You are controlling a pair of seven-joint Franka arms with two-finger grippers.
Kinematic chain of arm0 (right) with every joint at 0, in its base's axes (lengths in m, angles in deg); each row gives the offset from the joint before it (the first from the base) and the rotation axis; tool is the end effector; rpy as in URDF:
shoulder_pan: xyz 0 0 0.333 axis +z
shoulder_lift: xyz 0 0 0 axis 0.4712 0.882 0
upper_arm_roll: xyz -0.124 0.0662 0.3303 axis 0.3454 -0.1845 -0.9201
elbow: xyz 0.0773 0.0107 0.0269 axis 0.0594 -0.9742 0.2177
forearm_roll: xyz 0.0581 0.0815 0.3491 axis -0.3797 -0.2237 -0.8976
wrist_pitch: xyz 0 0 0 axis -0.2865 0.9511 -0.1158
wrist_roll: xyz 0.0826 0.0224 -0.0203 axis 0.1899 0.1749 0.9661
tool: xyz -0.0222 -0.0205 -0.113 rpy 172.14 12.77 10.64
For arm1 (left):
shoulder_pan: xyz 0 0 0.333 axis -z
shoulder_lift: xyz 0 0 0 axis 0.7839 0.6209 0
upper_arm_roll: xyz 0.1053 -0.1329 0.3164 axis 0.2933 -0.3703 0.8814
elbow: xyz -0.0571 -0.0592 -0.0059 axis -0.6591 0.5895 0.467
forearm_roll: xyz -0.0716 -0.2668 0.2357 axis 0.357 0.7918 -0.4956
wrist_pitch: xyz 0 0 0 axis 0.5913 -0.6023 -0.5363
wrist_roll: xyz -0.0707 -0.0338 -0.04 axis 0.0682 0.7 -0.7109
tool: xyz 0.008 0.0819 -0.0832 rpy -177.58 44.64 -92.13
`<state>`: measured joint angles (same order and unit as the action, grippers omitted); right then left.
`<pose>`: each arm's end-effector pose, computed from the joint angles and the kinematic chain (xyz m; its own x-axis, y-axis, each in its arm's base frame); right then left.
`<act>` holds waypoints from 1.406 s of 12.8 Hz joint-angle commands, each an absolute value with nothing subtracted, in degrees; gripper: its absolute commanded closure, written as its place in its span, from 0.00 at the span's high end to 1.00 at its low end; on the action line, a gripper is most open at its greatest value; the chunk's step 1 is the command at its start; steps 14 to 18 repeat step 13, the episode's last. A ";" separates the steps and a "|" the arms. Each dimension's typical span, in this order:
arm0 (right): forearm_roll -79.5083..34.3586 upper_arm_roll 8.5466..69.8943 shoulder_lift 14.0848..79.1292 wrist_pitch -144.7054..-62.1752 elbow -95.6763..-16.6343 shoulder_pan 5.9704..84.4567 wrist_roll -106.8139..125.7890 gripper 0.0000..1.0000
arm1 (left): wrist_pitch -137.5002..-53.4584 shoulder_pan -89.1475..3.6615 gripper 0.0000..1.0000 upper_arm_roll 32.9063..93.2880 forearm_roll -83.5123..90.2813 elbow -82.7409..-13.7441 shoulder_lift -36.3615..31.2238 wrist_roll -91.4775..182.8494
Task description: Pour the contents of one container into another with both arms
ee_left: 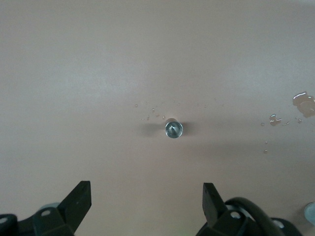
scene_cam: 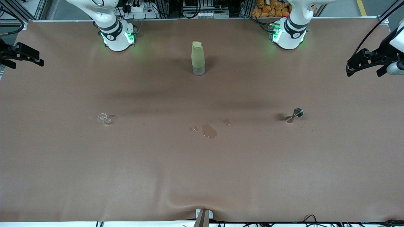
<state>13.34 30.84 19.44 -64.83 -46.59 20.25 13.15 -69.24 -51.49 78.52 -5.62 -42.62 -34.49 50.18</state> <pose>0.4735 -0.0376 0.6769 0.9863 0.0699 -0.1497 0.0650 -0.9972 -0.0376 0.4859 -0.0266 0.6838 0.9984 -0.0172 0.0532 -0.0170 -0.9998 -0.0039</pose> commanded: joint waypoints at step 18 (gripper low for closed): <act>13.04 31.40 18.84 -67.97 -47.31 21.35 11.66 1.00 | -67.44 -51.18 1.00 78.52 -6.31 -43.10 -35.13 50.55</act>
